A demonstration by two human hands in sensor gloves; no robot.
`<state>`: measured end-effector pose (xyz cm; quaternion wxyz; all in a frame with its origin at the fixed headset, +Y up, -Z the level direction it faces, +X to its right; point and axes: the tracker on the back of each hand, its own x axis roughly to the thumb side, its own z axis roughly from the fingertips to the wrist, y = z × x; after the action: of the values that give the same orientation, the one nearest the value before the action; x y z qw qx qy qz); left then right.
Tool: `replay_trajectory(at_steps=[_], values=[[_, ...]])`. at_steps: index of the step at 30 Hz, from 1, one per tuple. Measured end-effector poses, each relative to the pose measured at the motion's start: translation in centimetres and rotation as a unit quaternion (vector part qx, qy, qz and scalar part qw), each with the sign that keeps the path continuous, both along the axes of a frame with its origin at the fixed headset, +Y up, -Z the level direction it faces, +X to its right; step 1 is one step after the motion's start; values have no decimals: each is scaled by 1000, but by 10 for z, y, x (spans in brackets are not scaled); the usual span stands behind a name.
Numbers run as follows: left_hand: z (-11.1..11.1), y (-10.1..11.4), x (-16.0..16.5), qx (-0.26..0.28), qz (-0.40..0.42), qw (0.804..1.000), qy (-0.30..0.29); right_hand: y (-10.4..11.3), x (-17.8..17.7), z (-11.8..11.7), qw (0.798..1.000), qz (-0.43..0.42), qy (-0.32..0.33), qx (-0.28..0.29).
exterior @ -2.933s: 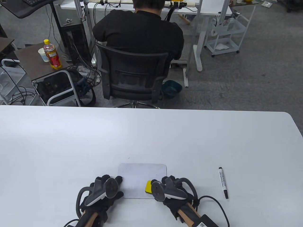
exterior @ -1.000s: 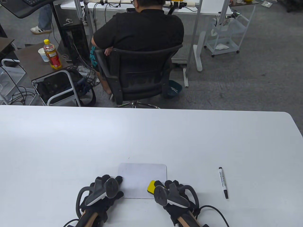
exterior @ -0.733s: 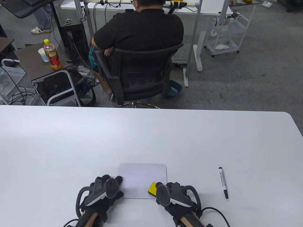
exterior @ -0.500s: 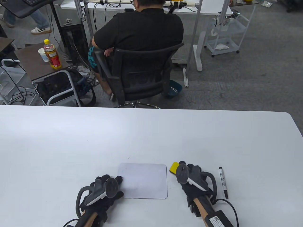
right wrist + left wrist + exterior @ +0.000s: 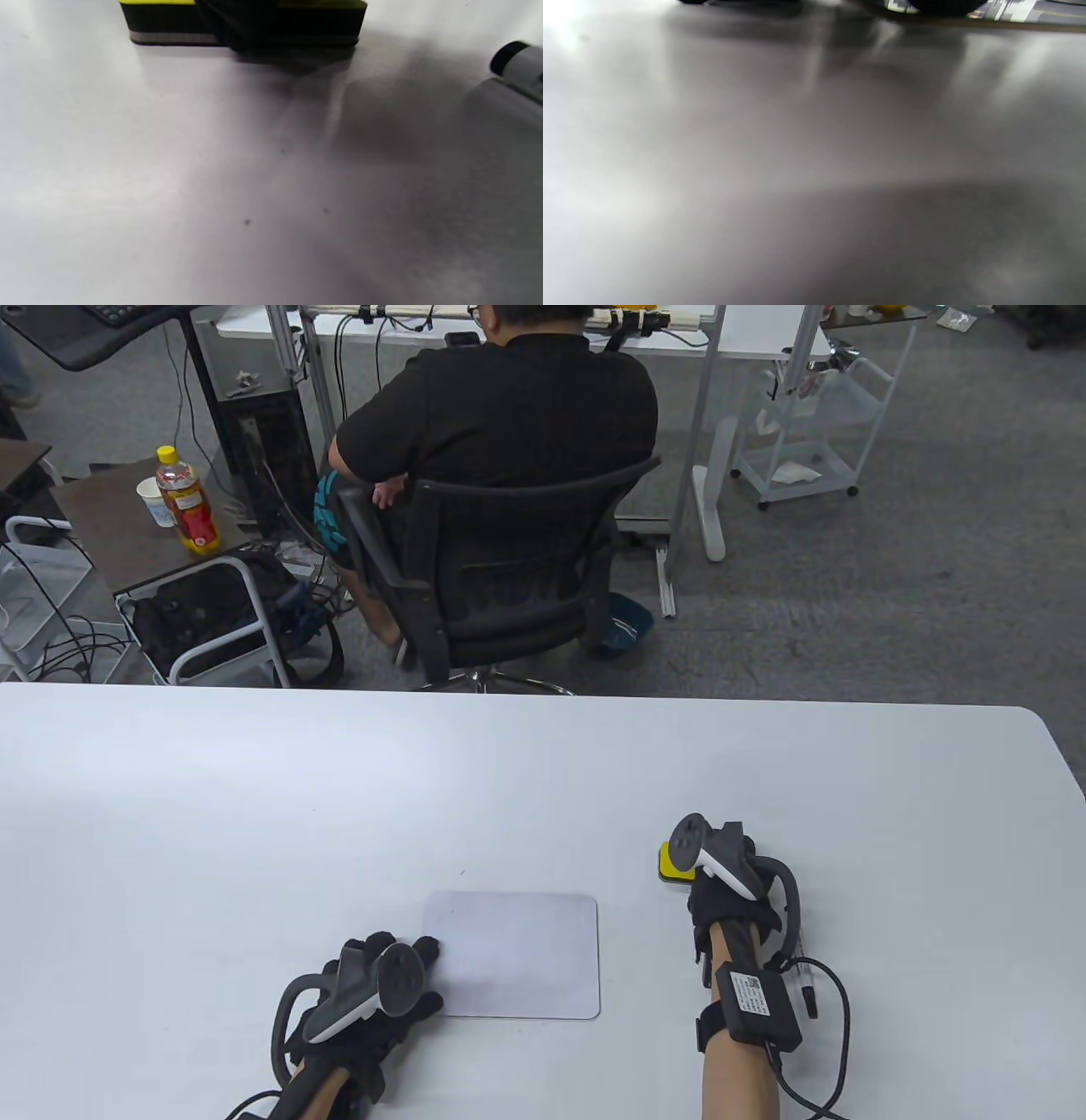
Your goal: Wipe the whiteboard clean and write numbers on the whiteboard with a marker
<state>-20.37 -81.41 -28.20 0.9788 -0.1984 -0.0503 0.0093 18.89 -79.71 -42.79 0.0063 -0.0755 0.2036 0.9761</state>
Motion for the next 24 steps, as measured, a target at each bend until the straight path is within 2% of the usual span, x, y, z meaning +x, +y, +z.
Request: replay_trajectory(at_steps=[9,14,15,19,24], values=[[0,0,0,0,-1,1000,0,-1,2,4,1000,2,-4,7],[0,0,0,0,-1,1000,0,24,16,22,999,4,9,49],[0,0,0,0,-2,1000,-1,35,24,31,997,12,7,80],[1,-1,0,4,-5,1000,-3,55,49,63,991,14,-28,129],[2,-1,1,5,-7,1000,-5,56,81,102,983,-1,-92,157]])
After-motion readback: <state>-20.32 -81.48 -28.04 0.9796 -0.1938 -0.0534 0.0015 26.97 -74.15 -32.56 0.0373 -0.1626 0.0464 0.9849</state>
